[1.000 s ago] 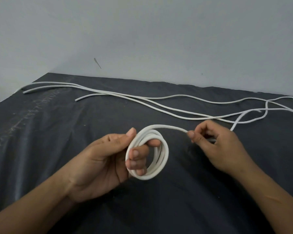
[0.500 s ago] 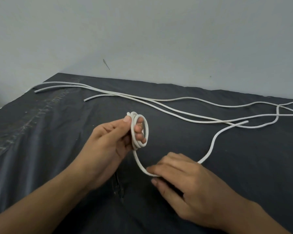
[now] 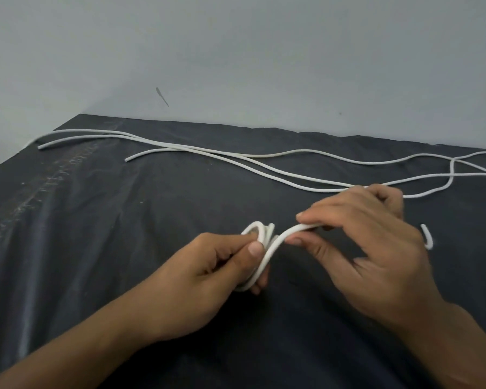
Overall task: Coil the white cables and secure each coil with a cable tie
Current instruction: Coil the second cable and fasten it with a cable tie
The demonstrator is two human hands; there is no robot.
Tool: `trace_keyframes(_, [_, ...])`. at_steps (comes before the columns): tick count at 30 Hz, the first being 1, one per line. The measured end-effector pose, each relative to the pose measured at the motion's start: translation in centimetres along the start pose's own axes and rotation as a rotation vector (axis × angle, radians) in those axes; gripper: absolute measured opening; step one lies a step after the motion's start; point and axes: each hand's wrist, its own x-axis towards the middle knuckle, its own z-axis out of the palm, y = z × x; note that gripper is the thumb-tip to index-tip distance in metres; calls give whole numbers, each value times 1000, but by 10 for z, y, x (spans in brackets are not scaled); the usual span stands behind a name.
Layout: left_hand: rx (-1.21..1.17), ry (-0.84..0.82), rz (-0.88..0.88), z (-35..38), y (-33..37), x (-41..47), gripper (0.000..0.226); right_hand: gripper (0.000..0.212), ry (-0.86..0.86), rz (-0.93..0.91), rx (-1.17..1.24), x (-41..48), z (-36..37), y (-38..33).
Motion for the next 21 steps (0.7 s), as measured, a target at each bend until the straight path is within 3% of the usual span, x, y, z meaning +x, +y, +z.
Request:
trace_keyframes(7, [-630, -239, -67, 0, 4, -3, 43, 12, 15, 196, 190, 0, 5, 0])
trace_keyframes(11, [-939, -285, -43, -3, 4, 1, 51, 10, -26, 314, 279, -2, 7, 5])
trace_keyframes(16, [-1298, -176, 37, -14, 1, 5, 38, 8, -241, 527, 306, -10, 11, 17])
trace_keyframes(21, [-1155, 165, 26, -20, -7, 9, 34, 39, -508, 393, 115, -16, 18, 10])
